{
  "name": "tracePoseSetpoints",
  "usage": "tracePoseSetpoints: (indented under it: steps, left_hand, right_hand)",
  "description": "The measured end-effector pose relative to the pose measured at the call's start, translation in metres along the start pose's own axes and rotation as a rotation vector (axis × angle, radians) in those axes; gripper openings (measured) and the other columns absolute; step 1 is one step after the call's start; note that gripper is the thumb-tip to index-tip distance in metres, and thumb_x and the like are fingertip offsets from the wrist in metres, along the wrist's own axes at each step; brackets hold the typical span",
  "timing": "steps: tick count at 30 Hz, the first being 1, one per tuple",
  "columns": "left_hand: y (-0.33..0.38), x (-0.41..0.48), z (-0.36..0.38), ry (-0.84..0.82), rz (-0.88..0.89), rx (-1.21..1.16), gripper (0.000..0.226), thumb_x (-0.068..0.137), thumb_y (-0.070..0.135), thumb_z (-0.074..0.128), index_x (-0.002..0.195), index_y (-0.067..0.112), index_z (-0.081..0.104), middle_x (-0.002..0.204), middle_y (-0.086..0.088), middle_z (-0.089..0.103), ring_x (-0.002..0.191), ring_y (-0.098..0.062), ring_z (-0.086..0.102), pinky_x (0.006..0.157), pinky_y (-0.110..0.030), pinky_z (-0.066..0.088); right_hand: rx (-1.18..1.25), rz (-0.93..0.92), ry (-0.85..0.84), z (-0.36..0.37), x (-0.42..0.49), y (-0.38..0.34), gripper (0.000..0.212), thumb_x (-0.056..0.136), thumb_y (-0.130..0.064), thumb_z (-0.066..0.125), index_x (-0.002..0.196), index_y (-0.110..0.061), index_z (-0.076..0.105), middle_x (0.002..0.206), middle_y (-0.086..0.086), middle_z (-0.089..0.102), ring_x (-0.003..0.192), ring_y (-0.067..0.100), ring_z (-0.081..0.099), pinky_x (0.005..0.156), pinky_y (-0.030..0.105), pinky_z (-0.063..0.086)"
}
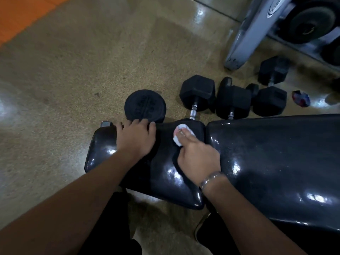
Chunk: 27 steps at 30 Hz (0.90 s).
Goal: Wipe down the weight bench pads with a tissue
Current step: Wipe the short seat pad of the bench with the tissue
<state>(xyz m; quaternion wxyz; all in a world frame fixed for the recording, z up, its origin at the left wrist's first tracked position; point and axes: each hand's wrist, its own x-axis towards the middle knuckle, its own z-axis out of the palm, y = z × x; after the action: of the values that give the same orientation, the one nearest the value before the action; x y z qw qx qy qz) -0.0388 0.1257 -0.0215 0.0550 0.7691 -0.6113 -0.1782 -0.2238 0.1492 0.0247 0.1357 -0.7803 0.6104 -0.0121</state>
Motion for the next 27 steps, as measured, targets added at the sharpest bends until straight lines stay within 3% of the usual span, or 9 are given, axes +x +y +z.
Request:
tracePoseSetpoints:
  steps: [3, 7, 12, 16, 19, 22, 24, 27]
  left_hand:
    - [0.001, -0.004, 0.008, 0.034, 0.006, 0.102, 0.048, 0.102, 0.049, 0.023, 0.112, 0.022, 0.061, 0.116, -0.007, 0.068, 0.115, -0.036, 0.055, 0.106, -0.056, 0.033]
    - [0.004, -0.004, 0.01, 0.071, 0.014, 0.161, 0.045, 0.101, 0.047, 0.024, 0.101, 0.02, 0.061, 0.106, -0.007, 0.07, 0.104, -0.035, 0.059, 0.1, -0.054, 0.035]
    - [0.004, -0.004, 0.01, 0.099, 0.011, 0.146, 0.044, 0.1, 0.045, 0.026, 0.103, 0.02, 0.062, 0.104, -0.006, 0.07, 0.103, -0.033, 0.059, 0.102, -0.054, 0.035]
    - [0.004, -0.005, 0.011, 0.127, 0.014, 0.133, 0.042, 0.101, 0.044, 0.028, 0.099, 0.02, 0.062, 0.102, -0.005, 0.07, 0.101, -0.031, 0.059, 0.102, -0.052, 0.036]
    - [0.006, -0.005, 0.011, 0.136, 0.001, 0.11, 0.038, 0.1, 0.043, 0.033, 0.093, 0.02, 0.062, 0.099, -0.005, 0.07, 0.1, -0.03, 0.059, 0.101, -0.052, 0.037]
    - [0.006, -0.005, 0.011, 0.134, 0.0, 0.1, 0.039, 0.1, 0.043, 0.032, 0.095, 0.02, 0.063, 0.099, -0.004, 0.07, 0.102, -0.03, 0.058, 0.102, -0.053, 0.036]
    - [0.005, -0.005, 0.012, 0.141, 0.007, 0.095, 0.041, 0.1, 0.044, 0.03, 0.098, 0.02, 0.063, 0.101, -0.003, 0.07, 0.103, -0.029, 0.058, 0.104, -0.053, 0.035]
    - [0.004, -0.004, 0.013, 0.15, 0.008, 0.089, 0.042, 0.101, 0.045, 0.028, 0.099, 0.021, 0.063, 0.101, -0.001, 0.07, 0.104, -0.028, 0.059, 0.106, -0.053, 0.034]
  right_hand:
    - [0.037, 0.047, -0.046, 0.0, 0.033, -0.006, 0.06, 0.087, -0.019, 0.045, 0.145, -0.033, 0.039, 0.156, -0.017, 0.03, 0.107, 0.026, 0.065, 0.083, 0.033, 0.052]
    - [0.087, -0.041, -0.113, 0.007, 0.035, -0.023, 0.062, 0.088, -0.017, 0.043, 0.148, -0.032, 0.035, 0.158, -0.016, 0.026, 0.106, 0.028, 0.065, 0.084, 0.035, 0.052]
    - [-0.003, -0.033, -0.065, 0.009, 0.001, -0.003, 0.065, 0.088, -0.02, 0.041, 0.149, -0.037, 0.031, 0.158, -0.022, 0.023, 0.086, 0.025, 0.07, 0.069, 0.031, 0.053]
    - [-0.03, 0.064, -0.06, 0.009, 0.035, -0.017, 0.06, 0.091, -0.019, 0.043, 0.15, -0.021, 0.028, 0.16, -0.007, 0.022, 0.096, 0.027, 0.065, 0.062, 0.029, 0.035]
    - [0.011, -0.065, -0.067, 0.016, 0.03, -0.03, 0.06, 0.091, -0.019, 0.038, 0.15, -0.019, 0.031, 0.16, -0.005, 0.024, 0.109, 0.021, 0.062, 0.061, 0.027, 0.035]
    - [-0.018, -0.1, -0.036, 0.013, -0.001, -0.015, 0.07, 0.08, -0.025, 0.022, 0.148, -0.029, 0.038, 0.157, -0.013, 0.032, 0.078, 0.023, 0.07, 0.056, 0.025, 0.039]
    - [-0.028, -0.037, -0.082, 0.004, -0.003, 0.001, 0.067, 0.084, -0.024, 0.029, 0.15, -0.035, 0.03, 0.159, -0.019, 0.023, 0.075, 0.028, 0.069, 0.063, 0.029, 0.045]
    - [-0.044, 0.088, -0.088, -0.002, 0.024, 0.006, 0.064, 0.089, -0.022, 0.045, 0.15, -0.028, 0.028, 0.16, -0.013, 0.022, 0.092, 0.029, 0.067, 0.067, 0.029, 0.04]
